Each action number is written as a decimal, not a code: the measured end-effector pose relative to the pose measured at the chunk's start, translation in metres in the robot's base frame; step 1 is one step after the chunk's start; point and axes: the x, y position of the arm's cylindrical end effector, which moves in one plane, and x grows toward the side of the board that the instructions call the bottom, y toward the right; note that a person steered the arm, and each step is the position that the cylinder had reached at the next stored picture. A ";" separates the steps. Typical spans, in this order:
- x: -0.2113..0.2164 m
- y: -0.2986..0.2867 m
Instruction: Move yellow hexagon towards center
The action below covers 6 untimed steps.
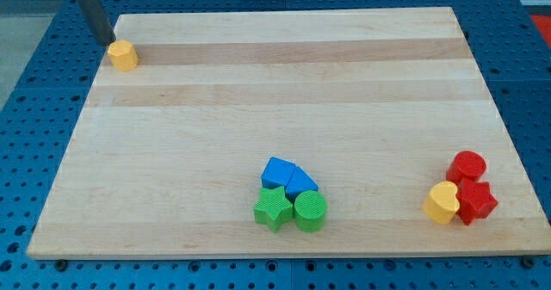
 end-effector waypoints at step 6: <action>0.033 0.000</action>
